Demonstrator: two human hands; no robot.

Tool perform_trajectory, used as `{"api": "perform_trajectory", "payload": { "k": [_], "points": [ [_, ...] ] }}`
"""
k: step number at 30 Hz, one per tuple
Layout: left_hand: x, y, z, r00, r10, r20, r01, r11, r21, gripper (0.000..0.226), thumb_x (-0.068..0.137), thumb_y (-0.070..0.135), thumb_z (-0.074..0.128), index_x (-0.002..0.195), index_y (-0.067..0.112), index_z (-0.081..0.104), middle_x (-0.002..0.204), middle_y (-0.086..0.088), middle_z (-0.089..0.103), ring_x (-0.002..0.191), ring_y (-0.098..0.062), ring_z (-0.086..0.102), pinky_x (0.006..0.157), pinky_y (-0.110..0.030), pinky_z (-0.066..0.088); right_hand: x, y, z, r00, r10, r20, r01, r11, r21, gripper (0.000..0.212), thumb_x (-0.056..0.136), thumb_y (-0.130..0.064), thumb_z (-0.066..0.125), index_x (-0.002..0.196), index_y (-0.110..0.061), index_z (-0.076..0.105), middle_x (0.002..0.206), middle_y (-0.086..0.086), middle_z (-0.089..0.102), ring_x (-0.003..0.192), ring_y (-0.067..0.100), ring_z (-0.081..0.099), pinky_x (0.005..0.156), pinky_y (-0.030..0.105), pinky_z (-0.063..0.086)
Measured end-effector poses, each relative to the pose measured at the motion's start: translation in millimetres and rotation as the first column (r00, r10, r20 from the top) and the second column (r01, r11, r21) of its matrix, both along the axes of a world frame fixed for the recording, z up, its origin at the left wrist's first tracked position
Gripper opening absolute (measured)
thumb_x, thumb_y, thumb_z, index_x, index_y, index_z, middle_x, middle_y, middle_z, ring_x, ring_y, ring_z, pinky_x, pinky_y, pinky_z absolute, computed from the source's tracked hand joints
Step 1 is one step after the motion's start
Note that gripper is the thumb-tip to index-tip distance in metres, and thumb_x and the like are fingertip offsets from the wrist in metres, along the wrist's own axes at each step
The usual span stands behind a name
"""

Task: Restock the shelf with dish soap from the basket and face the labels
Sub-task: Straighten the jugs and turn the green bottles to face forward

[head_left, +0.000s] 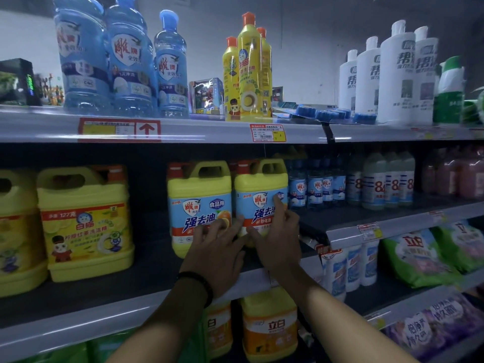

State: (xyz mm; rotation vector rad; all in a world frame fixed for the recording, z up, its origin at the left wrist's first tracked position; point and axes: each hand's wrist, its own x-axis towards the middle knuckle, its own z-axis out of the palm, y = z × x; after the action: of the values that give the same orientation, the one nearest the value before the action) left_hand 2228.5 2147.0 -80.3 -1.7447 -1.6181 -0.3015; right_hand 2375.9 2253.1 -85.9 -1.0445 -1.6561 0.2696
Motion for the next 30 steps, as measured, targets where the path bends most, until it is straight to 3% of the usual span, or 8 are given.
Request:
{"api": "perform_trajectory", "payload": {
  "k": [7, 12, 15, 18, 20, 24, 27, 30],
  "points": [
    [-1, 2, 0, 1.000, 0.022, 0.021, -0.022, 1.000, -0.005, 0.050, 0.101, 0.051, 0.034, 0.138, 0.032, 0.062, 0.162, 0.005, 0.046, 0.131, -0.030, 0.049, 0.102, -0.055, 0.036, -7, 0, -5, 0.980, -0.184, 0.073, 0.182, 0.983, 0.029, 0.095, 0.085, -0.061, 0.080, 0.163, -0.044, 0.028, 0.143, 0.009, 0.036, 0.129, 0.032, 0.042, 0.090, 0.045, 0.058],
    [3, -11, 0, 0.999, -0.032, 0.029, 0.030, 0.996, 0.079, 0.039, 0.101, 0.045, 0.039, 0.111, 0.028, 0.072, 0.119, 0.008, 0.072, 0.111, -0.024, 0.055, 0.098, -0.047, 0.040, -3, -2, -13, 0.987, -0.144, 0.070, 0.133, 0.981, 0.145, 0.067, 0.093, -0.043, 0.078, 0.155, -0.041, 0.053, 0.131, 0.006, 0.049, 0.120, 0.029, 0.049, 0.086, 0.043, 0.058],
    [-7, -29, -2, 0.992, -0.108, 0.071, 0.096, 0.984, 0.149, 0.029, 0.099, 0.043, 0.047, 0.107, 0.028, 0.071, 0.113, 0.007, 0.070, 0.109, -0.023, 0.057, 0.097, -0.045, 0.042, -1, -4, -11, 0.992, -0.114, 0.058, 0.105, 0.985, 0.139, 0.056, 0.097, -0.028, 0.073, 0.150, -0.032, 0.059, 0.131, 0.012, 0.056, 0.120, 0.036, 0.053, 0.093, 0.048, 0.057],
    [-42, -67, 0, 0.982, -0.132, 0.136, 0.098, 0.967, 0.233, 0.021, 0.096, 0.041, 0.055, 0.108, 0.029, 0.068, 0.115, 0.007, 0.067, 0.109, -0.022, 0.057, 0.090, -0.044, 0.043, -9, -17, -9, 0.991, -0.129, 0.025, 0.116, 0.945, 0.305, 0.032, 0.091, -0.015, 0.064, 0.121, -0.012, 0.074, 0.115, 0.016, 0.063, 0.108, 0.041, 0.061, 0.088, 0.048, 0.055],
    [-79, -99, 0, 0.983, -0.074, 0.168, 0.026, 0.962, 0.272, 0.022, 0.095, 0.039, 0.056, 0.110, 0.028, 0.066, 0.118, 0.005, 0.065, 0.109, -0.023, 0.056, 0.089, -0.043, 0.041, -28, -44, -5, 0.999, -0.041, -0.016, 0.044, 0.907, 0.419, 0.019, 0.091, -0.016, 0.061, 0.104, -0.009, 0.072, 0.104, 0.013, 0.064, 0.100, 0.036, 0.061, 0.083, 0.045, 0.052],
    [-155, -161, -2, 0.964, 0.127, 0.232, -0.207, 0.909, 0.361, 0.031, 0.088, 0.038, 0.056, 0.112, 0.021, 0.066, 0.120, -0.003, 0.063, 0.109, -0.032, 0.056, 0.089, -0.046, 0.040, -90, -112, 7, 0.966, 0.259, 0.006, -0.232, 0.854, 0.465, 0.010, 0.098, -0.020, 0.055, 0.096, -0.014, 0.064, 0.095, 0.002, 0.061, 0.091, 0.023, 0.057, 0.077, 0.036, 0.048],
    [-187, -186, -3, 0.920, 0.179, 0.349, -0.323, 0.850, 0.415, 0.037, 0.087, 0.039, 0.053, 0.116, 0.018, 0.065, 0.122, -0.006, 0.063, 0.109, -0.032, 0.054, 0.088, -0.046, 0.038, -137, -144, 9, 0.908, 0.415, 0.060, -0.403, 0.824, 0.398, 0.006, 0.094, -0.020, 0.061, 0.100, -0.019, 0.062, 0.092, -0.005, 0.056, 0.085, 0.017, 0.056, 0.071, 0.037, 0.052],
    [-191, -188, -6, 0.897, 0.157, 0.414, -0.340, 0.843, 0.417, 0.040, 0.089, 0.040, 0.051, 0.119, 0.018, 0.063, 0.127, -0.006, 0.061, 0.113, -0.033, 0.053, 0.089, -0.045, 0.040, -177, -162, 10, 0.887, 0.458, 0.064, -0.459, 0.854, 0.247, 0.021, 0.092, -0.021, 0.071, 0.109, -0.023, 0.058, 0.098, -0.007, 0.056, 0.090, 0.014, 0.056, 0.073, 0.038, 0.053]
  ]
}}
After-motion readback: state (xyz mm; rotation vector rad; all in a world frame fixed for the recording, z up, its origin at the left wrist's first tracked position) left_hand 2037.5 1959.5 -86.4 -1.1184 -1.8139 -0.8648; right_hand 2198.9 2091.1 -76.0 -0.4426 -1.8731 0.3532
